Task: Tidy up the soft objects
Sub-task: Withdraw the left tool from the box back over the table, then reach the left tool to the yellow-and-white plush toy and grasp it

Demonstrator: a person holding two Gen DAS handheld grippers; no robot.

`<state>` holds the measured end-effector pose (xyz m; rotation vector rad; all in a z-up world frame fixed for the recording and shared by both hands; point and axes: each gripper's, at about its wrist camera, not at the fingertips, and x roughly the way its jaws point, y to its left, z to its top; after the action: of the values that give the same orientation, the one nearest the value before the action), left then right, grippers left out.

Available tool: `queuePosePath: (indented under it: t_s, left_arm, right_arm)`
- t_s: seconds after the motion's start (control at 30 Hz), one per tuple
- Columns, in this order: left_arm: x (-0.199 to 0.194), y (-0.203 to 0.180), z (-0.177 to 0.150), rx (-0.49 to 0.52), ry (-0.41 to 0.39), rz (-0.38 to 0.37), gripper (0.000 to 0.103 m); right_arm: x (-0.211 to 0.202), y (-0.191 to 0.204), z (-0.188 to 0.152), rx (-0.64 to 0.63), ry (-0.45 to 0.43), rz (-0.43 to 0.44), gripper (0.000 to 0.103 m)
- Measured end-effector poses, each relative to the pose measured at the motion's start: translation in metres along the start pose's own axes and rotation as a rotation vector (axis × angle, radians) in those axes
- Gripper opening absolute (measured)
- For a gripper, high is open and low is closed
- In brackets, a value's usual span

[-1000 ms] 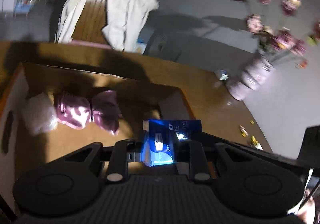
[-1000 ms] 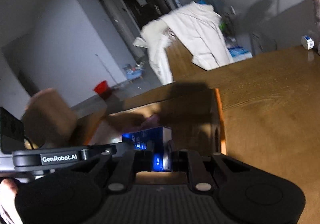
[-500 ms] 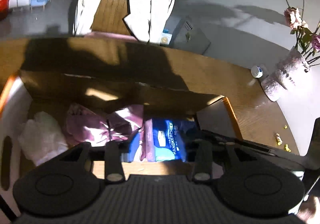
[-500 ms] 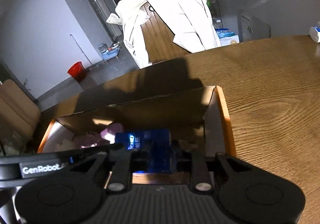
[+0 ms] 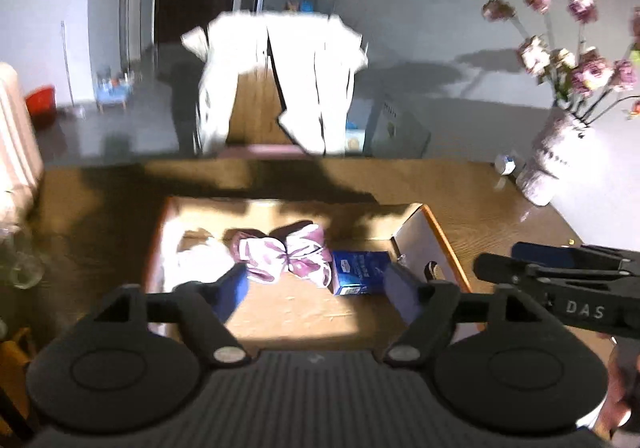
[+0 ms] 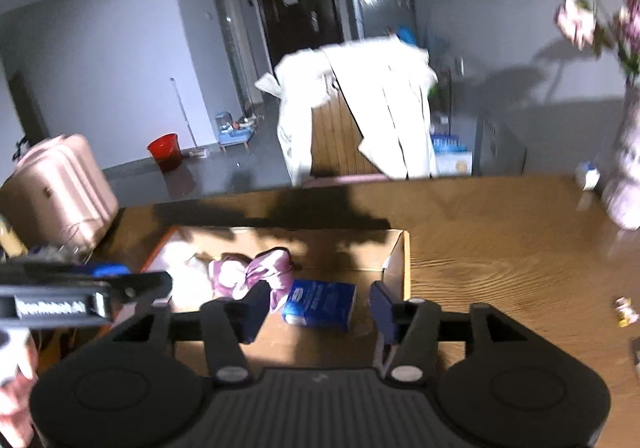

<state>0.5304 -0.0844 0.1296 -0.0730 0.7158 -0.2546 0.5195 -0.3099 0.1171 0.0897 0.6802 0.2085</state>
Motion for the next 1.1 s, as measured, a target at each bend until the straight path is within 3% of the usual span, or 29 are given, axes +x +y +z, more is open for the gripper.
queuePosePath:
  t_s: [0.33, 0.63, 0.9, 1.1]
  left_arm:
    - [-0.113, -0.009, -0.072, 0.061, -0.139, 0.028, 0.101]
    - [-0.174, 0.005, -0.198, 0.099, -0.225, 0.059, 0.103]
    - [-0.224, 0.015, -0.288, 0.102, -0.311, 0.109, 0.103]
    - [-0.233, 0.023, -0.307, 0.089, -0.29, 0.119, 0.103]
  right_arm:
    - [-0.103, 0.029, -0.071, -0.097, -0.109, 0.026, 0.074]
    - [-0.159, 0.051, -0.174, -0.137, -0.185, 0.037, 0.09]
    - [-0.188, 0.079, -0.266, -0.145, -0.221, -0.025, 0.091]
    - [-0.194, 0.091, -0.288, -0.132, -0.214, 0.035, 0.091]
